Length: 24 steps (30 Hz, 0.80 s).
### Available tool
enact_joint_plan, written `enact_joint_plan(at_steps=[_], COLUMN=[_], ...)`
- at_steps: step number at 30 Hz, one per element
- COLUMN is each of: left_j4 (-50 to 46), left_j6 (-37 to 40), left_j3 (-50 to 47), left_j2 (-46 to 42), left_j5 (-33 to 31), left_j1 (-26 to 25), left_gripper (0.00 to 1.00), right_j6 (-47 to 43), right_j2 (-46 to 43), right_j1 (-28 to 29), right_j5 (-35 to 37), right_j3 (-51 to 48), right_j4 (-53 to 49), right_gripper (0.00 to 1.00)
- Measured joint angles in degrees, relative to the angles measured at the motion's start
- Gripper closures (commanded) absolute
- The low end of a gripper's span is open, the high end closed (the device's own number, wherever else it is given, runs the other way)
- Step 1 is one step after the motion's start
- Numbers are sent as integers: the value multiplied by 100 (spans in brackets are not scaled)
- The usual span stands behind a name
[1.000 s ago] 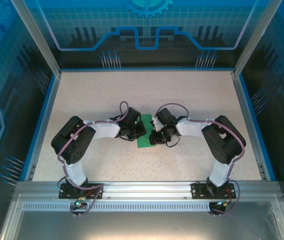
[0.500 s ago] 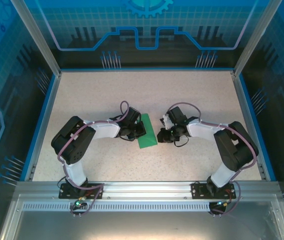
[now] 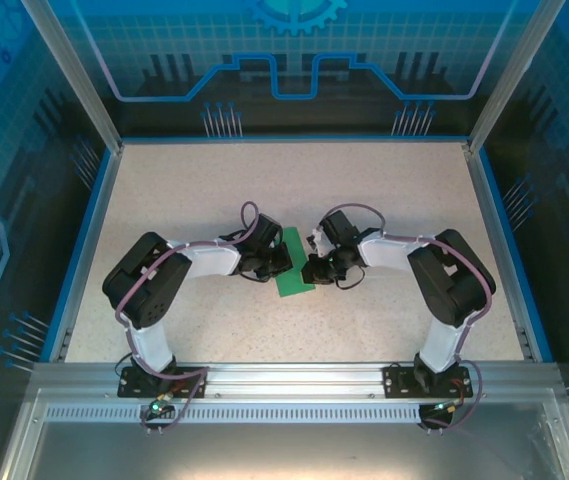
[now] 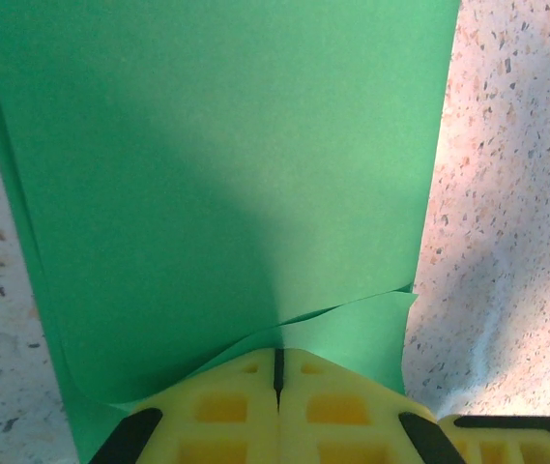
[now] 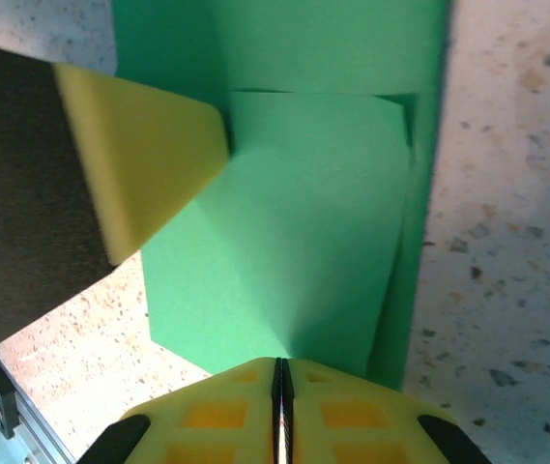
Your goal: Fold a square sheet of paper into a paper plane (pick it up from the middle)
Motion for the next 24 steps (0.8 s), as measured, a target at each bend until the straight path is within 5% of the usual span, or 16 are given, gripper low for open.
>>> enact_joint_plan(at_steps=[11, 24], left_j4=[197, 951], left_j6=[251, -160], left_j3=[-63, -448], left_j2=[-188, -249], left_j5=[334, 887], left_j1=[48, -133], left_gripper=[80, 91], right_j6=[151, 323], right_j2=[66, 157], right_j1=[-111, -96], right_j5=[-37, -149], right_j3=[-98, -42], right_j4=[-13, -2], right_gripper=[89, 89])
